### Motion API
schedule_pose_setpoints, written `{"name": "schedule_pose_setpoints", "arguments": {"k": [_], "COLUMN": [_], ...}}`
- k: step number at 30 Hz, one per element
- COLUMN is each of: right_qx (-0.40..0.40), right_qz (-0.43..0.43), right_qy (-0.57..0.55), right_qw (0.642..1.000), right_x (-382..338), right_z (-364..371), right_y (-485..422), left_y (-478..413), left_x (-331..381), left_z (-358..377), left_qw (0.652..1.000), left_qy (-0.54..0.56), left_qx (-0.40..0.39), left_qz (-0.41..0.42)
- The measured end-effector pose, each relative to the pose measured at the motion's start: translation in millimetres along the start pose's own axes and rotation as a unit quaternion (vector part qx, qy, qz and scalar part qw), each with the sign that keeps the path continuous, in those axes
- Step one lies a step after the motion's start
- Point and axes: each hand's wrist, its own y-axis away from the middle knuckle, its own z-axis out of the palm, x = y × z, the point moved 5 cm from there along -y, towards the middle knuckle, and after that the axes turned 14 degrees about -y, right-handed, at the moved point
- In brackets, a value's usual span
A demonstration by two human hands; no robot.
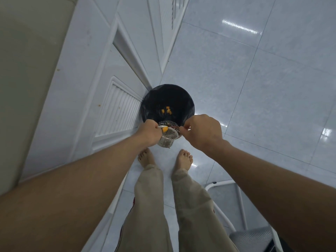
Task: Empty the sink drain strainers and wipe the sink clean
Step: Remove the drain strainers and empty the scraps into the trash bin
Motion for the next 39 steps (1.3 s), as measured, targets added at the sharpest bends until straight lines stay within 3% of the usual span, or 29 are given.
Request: {"name": "schedule_pose_setpoints", "arguments": {"k": [4,11,32,36,39], "right_qx": [0.018,-0.033,0.048,-0.006,-0.079], "right_qz": [0.006,0.001,0.062,0.064,0.07], "right_qy": [-0.009,0.001,-0.08,-0.121,-0.217], "right_qw": [1.0,0.999,0.994,0.991,0.97], "right_x": [1,-3,11,14,9], "right_z": [-5,5,6,9,7], "right_y": [-4,-3,0,3,8], "left_y": [1,1,-4,-1,6], "left_x": [0,-1,-8,-5,2], "left_z": [1,0,0,-7,-19], "left_qw": [1.0,1.0,1.0,1.0,0.999], "left_qy": [0.006,0.008,0.002,0.022,0.038], "left_qx": [-0.003,-0.006,0.004,0.013,0.027], "left_qz": [-0.001,-0.003,0.002,0.01,0.02]}}
